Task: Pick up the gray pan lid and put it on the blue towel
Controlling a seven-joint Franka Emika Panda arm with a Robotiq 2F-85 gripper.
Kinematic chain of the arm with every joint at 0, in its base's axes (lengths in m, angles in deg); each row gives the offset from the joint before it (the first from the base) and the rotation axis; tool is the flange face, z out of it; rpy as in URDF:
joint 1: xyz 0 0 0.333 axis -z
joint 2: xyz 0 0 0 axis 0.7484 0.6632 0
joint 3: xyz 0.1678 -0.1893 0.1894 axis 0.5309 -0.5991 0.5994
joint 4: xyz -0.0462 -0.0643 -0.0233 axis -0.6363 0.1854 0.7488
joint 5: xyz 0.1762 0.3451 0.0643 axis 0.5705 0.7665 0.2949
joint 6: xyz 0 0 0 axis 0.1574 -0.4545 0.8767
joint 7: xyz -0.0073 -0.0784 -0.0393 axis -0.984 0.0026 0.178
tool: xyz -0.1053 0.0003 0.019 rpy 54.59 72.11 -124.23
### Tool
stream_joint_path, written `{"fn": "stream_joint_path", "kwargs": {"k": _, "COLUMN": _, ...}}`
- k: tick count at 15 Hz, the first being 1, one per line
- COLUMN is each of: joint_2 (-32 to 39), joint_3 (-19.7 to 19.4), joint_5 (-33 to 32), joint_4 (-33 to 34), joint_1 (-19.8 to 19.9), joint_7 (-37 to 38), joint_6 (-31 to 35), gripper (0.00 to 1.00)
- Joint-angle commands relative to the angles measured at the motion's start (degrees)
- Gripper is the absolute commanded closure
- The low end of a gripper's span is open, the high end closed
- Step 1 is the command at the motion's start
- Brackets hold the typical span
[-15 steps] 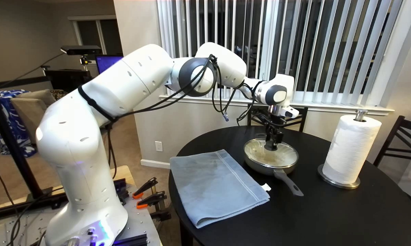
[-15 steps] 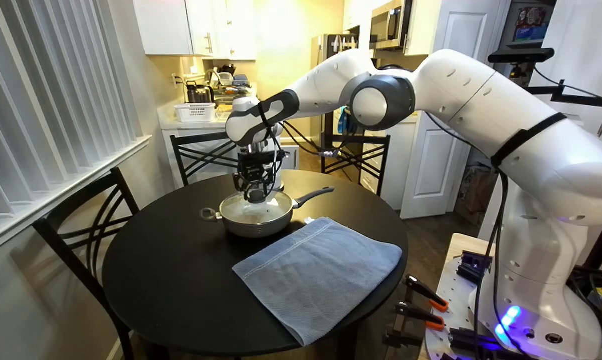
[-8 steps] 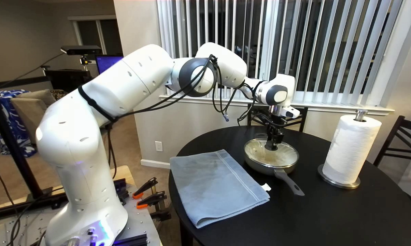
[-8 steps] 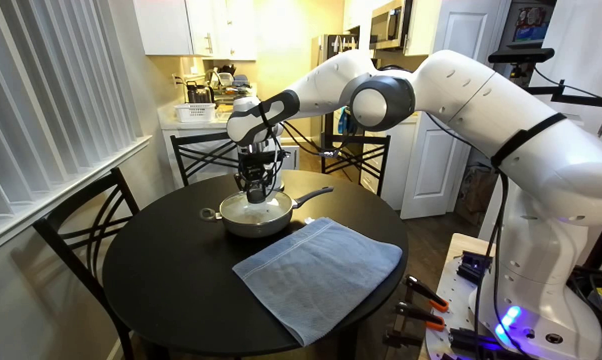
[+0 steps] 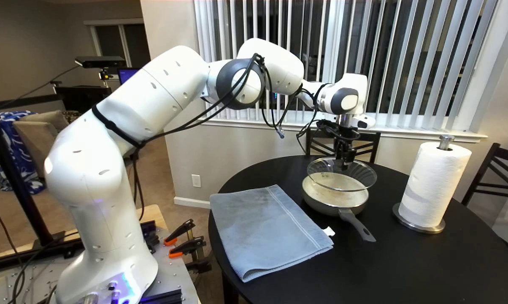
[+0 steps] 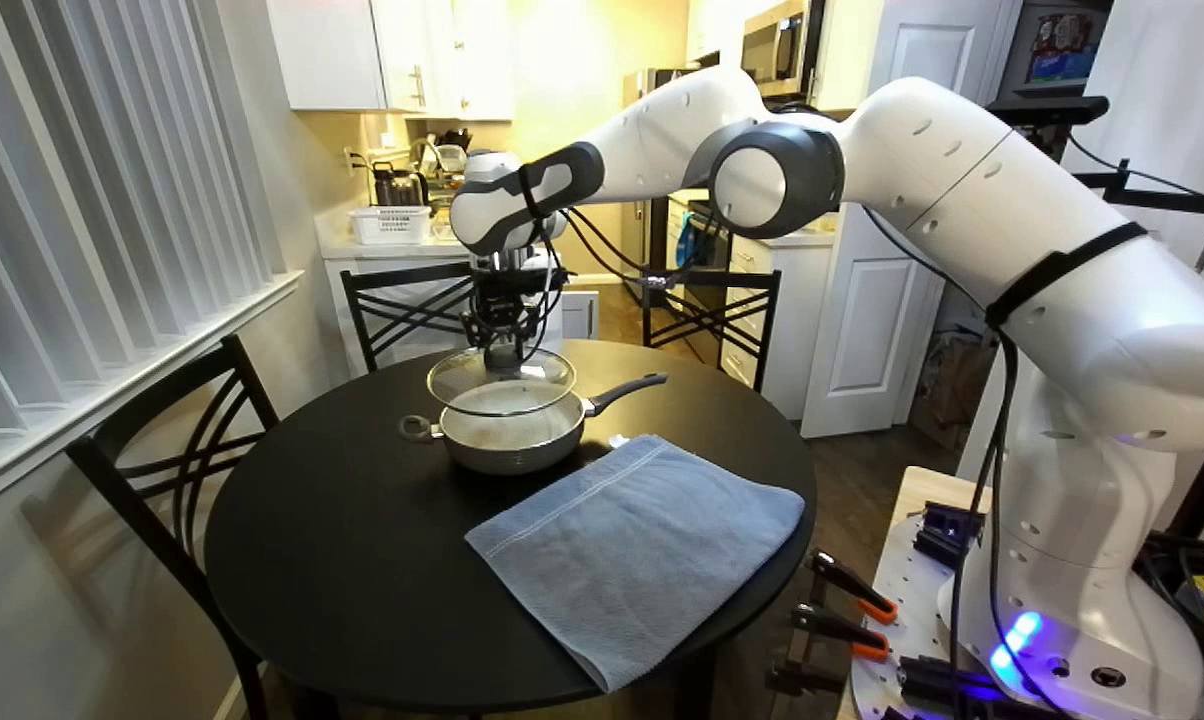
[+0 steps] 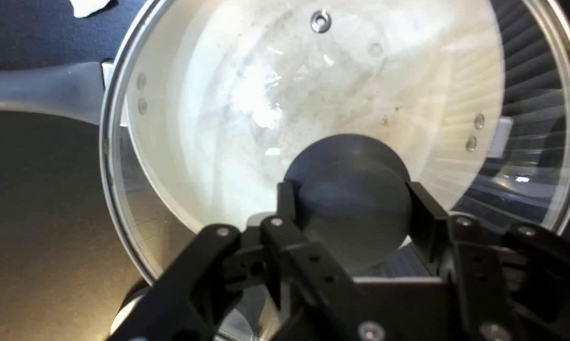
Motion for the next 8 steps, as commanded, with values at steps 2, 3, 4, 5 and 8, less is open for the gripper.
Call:
{"fn": "stream_joint_path", "kwargs": {"k": 2, "joint_2": -6.3, "joint_3": -0.3, "joint_5": -0.8, "joint_4": -6.2, "joint_1": -0.6, "joint_7": -0.9, "joint_6": 0.1, "gripper": 0.67}}
{"fn": "stream_joint_path", "kwargs": {"k": 3, "joint_2": -7.3, "joint_3": -0.3, "joint_5": -1.1, "joint_4": -8.0, "joint_1": -0.8, "joint_7": -1.5, "joint_6": 1.0, "gripper": 0.67}}
{"fn": "stream_joint_path", "kwargs": {"k": 4, "joint_2": -8.6, "joint_3": -0.2, "joint_5": -1.4, "joint_4": -10.3, "joint_1": -1.1, "joint_7": -2.4, "joint_6": 2.1, "gripper": 0.67}}
{"fn": "stream_joint_path", "kwargs": {"k": 5, "joint_2": -10.3, "joint_3": -0.1, "joint_5": -1.7, "joint_4": -13.4, "joint_1": -1.5, "joint_7": -3.0, "joint_6": 3.4, "gripper": 0.67}}
{"fn": "stream_joint_path", "kwargs": {"k": 8, "joint_2": -14.5, "joint_3": 0.4, "joint_5": -1.4, "joint_4": -20.7, "joint_1": -2.4, "joint_7": -3.4, "joint_6": 8.0, "gripper": 0.67}}
